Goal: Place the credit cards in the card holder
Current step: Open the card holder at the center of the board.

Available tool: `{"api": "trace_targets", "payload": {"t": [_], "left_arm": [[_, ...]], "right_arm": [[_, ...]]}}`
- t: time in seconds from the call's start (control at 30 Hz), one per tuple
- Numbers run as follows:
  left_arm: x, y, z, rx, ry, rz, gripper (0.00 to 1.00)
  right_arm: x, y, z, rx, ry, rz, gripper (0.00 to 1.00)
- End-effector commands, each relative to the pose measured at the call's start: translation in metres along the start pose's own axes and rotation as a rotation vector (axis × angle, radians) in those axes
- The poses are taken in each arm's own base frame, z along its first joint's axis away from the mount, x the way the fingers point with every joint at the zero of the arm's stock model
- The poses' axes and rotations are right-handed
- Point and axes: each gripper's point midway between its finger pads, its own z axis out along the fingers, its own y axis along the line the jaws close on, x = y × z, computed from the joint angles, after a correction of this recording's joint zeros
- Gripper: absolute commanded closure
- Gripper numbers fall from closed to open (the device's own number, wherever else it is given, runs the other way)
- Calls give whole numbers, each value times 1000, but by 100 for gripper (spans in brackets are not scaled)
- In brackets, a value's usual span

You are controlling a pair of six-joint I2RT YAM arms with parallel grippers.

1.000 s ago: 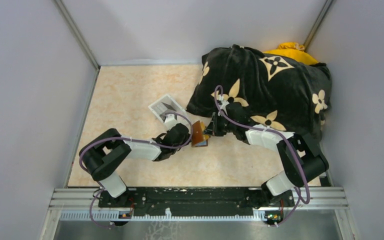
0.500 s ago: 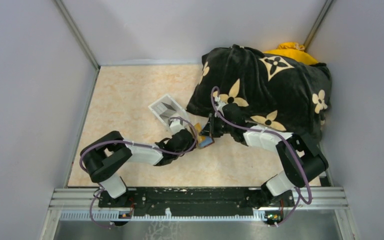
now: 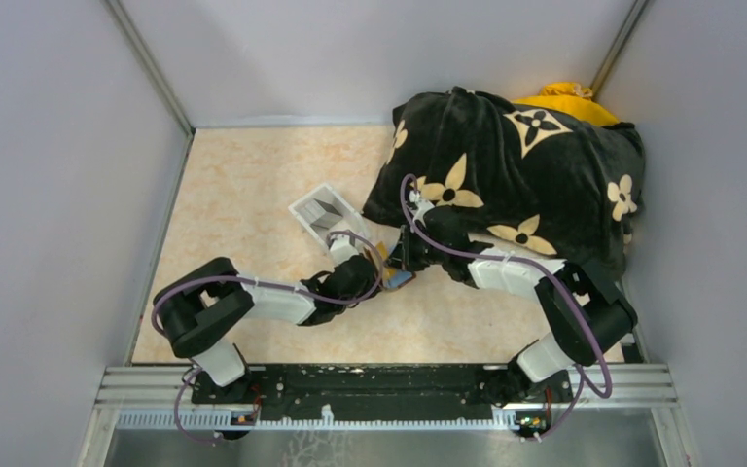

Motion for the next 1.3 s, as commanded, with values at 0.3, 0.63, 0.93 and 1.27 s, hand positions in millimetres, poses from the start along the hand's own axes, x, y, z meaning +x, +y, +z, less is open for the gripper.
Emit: {"api": "trace_targets", "payload": {"t": [0.3, 0.63, 0.93, 1.27], "left_arm": [[76, 88, -44, -330, 355, 258, 99], [69, 94, -81, -369, 367, 255, 95], [30, 73, -120, -329, 251, 204, 93], [-18, 26, -132, -236, 115, 162, 92]], "right_arm": [[31, 5, 17, 82, 44, -129, 100], [44, -4, 23, 170, 61, -191, 100], [46, 5, 22, 218, 52, -261, 100], [43, 12, 22, 237, 43, -296, 100]]}}
